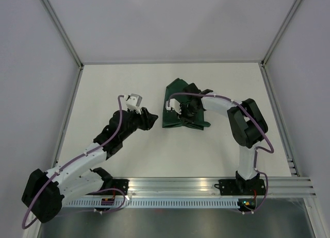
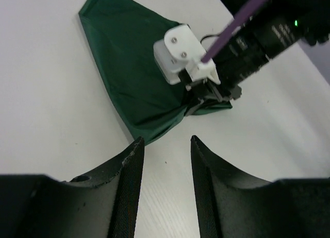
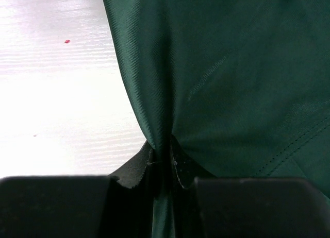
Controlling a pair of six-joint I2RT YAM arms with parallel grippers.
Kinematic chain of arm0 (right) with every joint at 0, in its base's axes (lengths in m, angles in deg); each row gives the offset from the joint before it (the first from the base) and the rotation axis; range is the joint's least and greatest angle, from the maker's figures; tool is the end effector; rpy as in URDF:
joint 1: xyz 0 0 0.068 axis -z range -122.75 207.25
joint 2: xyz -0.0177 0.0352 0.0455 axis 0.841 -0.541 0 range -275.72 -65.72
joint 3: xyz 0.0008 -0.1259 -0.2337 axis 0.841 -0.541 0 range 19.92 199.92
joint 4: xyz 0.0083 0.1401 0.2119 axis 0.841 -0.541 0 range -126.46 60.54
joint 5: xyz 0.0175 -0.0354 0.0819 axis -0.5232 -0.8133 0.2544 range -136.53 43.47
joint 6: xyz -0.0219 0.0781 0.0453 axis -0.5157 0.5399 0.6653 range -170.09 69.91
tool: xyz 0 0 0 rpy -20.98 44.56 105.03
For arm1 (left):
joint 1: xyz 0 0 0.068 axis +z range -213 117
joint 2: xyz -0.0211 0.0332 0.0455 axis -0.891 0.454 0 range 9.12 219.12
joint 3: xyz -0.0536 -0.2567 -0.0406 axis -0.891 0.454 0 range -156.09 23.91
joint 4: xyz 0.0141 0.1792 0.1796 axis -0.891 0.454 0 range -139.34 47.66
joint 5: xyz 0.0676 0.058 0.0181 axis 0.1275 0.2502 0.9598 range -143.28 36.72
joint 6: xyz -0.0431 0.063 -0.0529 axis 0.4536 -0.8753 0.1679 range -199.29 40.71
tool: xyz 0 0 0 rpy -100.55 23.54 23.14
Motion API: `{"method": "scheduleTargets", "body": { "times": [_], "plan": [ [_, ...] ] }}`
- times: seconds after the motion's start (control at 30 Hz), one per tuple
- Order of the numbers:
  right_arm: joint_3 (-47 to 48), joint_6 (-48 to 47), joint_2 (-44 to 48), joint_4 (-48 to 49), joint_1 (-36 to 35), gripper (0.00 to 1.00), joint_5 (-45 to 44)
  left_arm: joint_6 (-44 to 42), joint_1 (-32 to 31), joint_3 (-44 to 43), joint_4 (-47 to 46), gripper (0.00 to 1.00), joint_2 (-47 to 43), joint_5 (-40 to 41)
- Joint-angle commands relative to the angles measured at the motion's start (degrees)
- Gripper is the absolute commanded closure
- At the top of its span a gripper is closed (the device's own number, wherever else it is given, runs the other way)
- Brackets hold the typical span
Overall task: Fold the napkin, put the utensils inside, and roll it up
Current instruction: Roll the napkin with the utensil
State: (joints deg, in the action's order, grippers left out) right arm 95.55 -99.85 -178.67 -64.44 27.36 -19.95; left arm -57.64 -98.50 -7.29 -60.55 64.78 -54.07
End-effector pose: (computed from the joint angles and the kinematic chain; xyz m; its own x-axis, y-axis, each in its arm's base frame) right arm 0.3196 0.2270 0.1118 -0.1034 -0.8468 -0.5218 -0.9946 0.0947 0.0434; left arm 0.2187 -0.1574 0.2455 -0.3917 -0.1739 -0.9035 0.4811 0.7984 -0.3622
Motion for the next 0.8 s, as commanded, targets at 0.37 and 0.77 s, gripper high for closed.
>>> {"method": "scheduleTargets", "body": {
  "times": [0.37,0.77],
  "plan": [
    [8.47,-9.48,-12.03,-25.92,4.66,0.89,9.18,-26.82,-20.03,5.63,-15.07,0.59,6.65,16.79],
    [11.64,-10.89,-16.25,-31.20,5.28,0.89,9.36,-46.17,-26.37,3.17,-29.06,0.24,22.02,10.30]
  ]
}}
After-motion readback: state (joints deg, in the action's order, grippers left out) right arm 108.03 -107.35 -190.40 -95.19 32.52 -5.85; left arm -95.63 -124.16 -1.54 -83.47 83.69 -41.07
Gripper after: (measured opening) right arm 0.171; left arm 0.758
